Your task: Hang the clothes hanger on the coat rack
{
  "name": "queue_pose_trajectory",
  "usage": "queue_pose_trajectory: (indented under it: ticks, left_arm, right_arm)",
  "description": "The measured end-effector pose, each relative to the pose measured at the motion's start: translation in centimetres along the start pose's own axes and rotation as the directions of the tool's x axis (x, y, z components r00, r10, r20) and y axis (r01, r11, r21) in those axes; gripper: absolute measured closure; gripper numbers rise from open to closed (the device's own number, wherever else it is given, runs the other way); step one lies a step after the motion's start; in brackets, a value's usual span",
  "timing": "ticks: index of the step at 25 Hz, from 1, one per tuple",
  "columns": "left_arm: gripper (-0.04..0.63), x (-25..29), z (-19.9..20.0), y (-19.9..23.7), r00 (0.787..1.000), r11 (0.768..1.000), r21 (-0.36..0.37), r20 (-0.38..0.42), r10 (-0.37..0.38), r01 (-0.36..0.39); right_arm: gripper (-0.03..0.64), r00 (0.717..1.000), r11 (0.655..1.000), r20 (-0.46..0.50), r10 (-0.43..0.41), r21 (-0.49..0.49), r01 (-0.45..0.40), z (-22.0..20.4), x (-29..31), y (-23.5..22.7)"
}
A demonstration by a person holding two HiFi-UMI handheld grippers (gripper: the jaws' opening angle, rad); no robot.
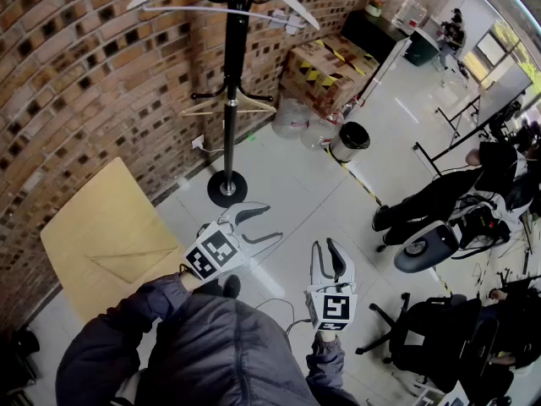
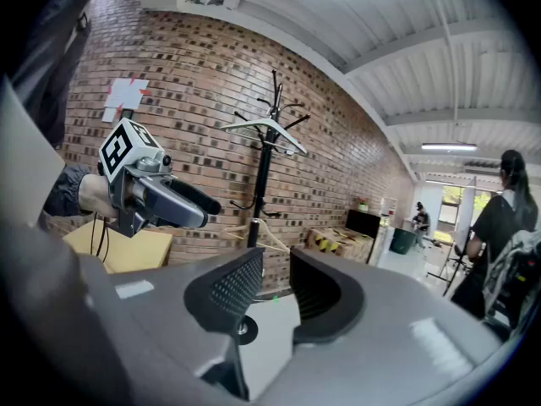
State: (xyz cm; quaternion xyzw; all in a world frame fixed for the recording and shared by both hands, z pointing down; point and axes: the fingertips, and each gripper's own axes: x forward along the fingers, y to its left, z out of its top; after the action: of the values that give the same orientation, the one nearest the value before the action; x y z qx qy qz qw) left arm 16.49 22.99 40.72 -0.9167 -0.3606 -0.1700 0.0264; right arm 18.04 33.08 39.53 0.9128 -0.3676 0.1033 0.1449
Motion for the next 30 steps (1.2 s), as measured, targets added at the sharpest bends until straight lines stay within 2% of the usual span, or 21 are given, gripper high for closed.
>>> queue_pose_trajectory:
  ticks: [4, 7, 9, 13, 20, 25, 28, 30]
  left_arm:
    - [0.359, -3.7, -2.6, 3.3, 0.993, 0.992, -0.045, -0.016, 0.116, -0.117]
    - [0.359, -7.9, -5.1, 5.6, 0.971, 0.966, -0.095, -0.030, 0.238, -0.239]
    - [0.359, -11.3, -7.0, 6.7, 0.941, 0.930, -0.145, -0.048, 0.335, -0.338]
    - [0.359, -18.0, -10.3, 8.2, 0.867, 0.837, -0.228, -0.093, 0.490, -0.498]
    - [0.359, -28.5, -15.4, 7.7, 0.740, 0.674, -0.328, -0.144, 0.657, -0.662]
    - [0.359, -34.6, -20.0, 6.3, 0.687, 0.591, -0.379, -0.202, 0.698, -0.712]
    - [0.359, -37.4, -22.7, 5.7, 0.670, 0.550, -0.421, -0.226, 0.707, -0.722]
    - [0.359, -39.1, -24.3, 5.2, 0.664, 0.530, -0.442, -0.237, 0.709, -0.723]
  right_arm:
    - [0.526, 0.993, 0.991, 0.029, 0.119, -0.057, -0.117, 1.4, 3.9, 3.7]
    - [0.526, 0.969, 0.966, 0.052, 0.242, -0.102, -0.236, 2.5, 7.1, 7.7]
    - [0.524, 0.937, 0.931, 0.047, 0.346, -0.138, -0.337, 3.0, 9.1, 11.0]
    - [0.522, 0.855, 0.842, 0.042, 0.517, -0.202, -0.500, 4.9, 12.2, 17.9]
    - [0.515, 0.703, 0.664, -0.030, 0.711, -0.299, -0.685, 5.7, 13.8, 30.1]
    - [0.511, 0.610, 0.554, -0.078, 0.789, -0.339, -0.760, 5.9, 13.2, 38.1]
    - [0.511, 0.565, 0.500, -0.105, 0.819, -0.355, -0.790, 5.5, 13.1, 42.3]
    - [0.511, 0.538, 0.464, -0.132, 0.833, -0.364, -0.808, 4.5, 13.3, 44.7]
